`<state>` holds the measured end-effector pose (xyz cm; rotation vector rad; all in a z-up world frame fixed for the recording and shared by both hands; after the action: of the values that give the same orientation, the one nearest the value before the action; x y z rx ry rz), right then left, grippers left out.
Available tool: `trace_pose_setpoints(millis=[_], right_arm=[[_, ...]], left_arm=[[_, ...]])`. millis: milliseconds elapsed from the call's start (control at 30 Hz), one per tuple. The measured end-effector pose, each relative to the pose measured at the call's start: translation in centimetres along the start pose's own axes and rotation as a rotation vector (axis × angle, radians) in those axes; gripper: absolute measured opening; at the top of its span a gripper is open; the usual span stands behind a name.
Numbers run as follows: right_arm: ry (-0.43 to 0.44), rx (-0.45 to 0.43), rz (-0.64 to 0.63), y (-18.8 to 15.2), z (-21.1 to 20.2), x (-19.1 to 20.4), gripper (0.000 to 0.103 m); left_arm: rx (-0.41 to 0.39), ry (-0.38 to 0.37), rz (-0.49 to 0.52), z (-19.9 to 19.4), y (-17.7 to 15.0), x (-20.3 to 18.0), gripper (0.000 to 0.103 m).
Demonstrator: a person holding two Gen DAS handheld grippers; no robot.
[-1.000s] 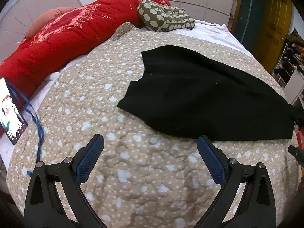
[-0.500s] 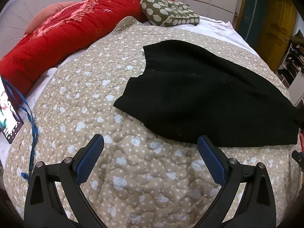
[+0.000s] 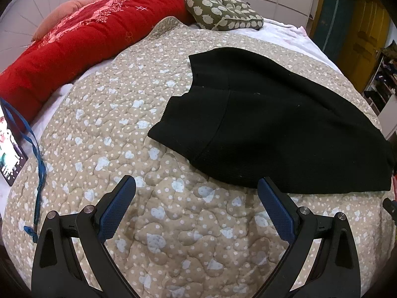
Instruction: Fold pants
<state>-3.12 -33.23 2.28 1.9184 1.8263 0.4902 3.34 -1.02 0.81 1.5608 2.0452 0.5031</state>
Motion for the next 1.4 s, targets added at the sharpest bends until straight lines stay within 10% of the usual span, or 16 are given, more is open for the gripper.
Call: trace_pose_setpoints(millis=[533, 1000, 1100, 1167, 1333, 1400], right_arm=[[-0.001, 0.003, -0.004, -0.1, 0.1, -0.1, 0.09], [0.1, -0.056, 0.051, -0.4, -0.4, -0.8, 0.09], [0.141, -0.079, 0.087, 0.2, 0.2, -0.8, 0.09], [0.182, -0.111, 0.125, 1.0, 0.8, -0.8, 0.089], [0.31, -0.16, 0.195, 3.0, 2.7, -0.4, 0.03], [0.31, -0.155, 0.188, 3.2, 2.5, 0.2, 0.022]], left_arm=[[0.019, -0.017, -0.02, 0.2, 0.2, 0.3, 0.099], [0.152, -0.346, -0.407, 2.5, 2.8, 0.5, 0.099], [0.146, -0.336, -0.4, 2.8, 3.6, -0.3, 0.074], [0.176, -0.342, -0.375, 3.4, 3.8, -0.8, 0.022], [0.194, -0.377, -0.358, 3.5, 3.5, -1.0, 0.009], [0.18, -0.415, -0.345, 2.0, 3.6, -0.6, 0.009]])
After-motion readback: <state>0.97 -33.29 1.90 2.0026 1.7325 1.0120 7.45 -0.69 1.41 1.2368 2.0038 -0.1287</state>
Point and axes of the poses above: each gripper's, at about its wrist camera, not at the fingertips, and z roughly the way its jaws point, x to its left, y to its top, the point moved 3 cm from there along z, roughly the way its jaws point, and after that the axes turned 13 degrees about -z, right-handed, at the moved point
